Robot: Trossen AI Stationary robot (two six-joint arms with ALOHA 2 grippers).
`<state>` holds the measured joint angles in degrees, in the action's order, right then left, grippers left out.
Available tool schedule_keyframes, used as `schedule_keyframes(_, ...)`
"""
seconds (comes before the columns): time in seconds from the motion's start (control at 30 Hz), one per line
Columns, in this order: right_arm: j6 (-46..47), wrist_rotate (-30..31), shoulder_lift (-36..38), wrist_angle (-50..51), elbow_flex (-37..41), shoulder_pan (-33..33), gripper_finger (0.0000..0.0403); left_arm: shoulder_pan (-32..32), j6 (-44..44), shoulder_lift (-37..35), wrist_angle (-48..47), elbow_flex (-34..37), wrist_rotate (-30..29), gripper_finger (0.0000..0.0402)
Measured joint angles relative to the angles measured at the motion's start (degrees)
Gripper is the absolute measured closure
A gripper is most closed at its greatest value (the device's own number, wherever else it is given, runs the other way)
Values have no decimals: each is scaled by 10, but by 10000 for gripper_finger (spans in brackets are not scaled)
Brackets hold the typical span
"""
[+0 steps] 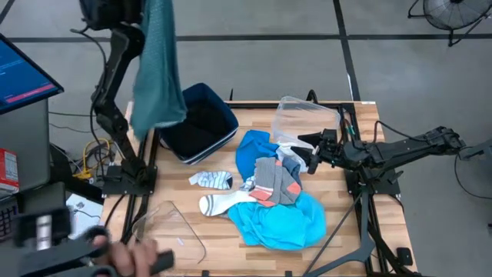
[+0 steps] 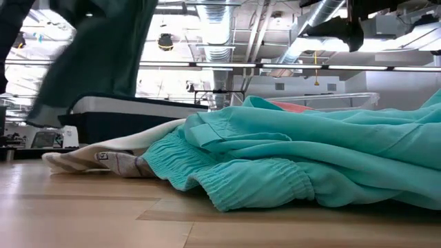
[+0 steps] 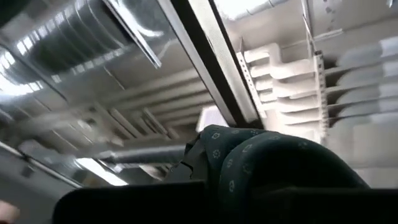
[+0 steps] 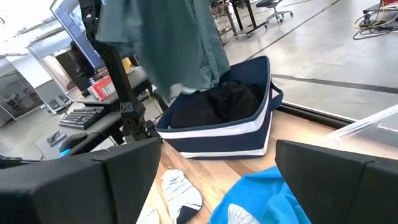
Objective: Pick & Place Cloths
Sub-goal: Put the blue shirt into the blue bin
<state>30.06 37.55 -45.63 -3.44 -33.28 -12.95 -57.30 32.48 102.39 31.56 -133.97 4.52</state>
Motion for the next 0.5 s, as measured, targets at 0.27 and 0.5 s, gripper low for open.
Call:
schedule_keyframes(0.27,-79,0,-79,-67,0,22,92,51,203,-2,3,0,102,401)
schedule_keyframes(0.5,-216,-20,-213,-212,-73,96,92,144,170,-39,6,0,133,401)
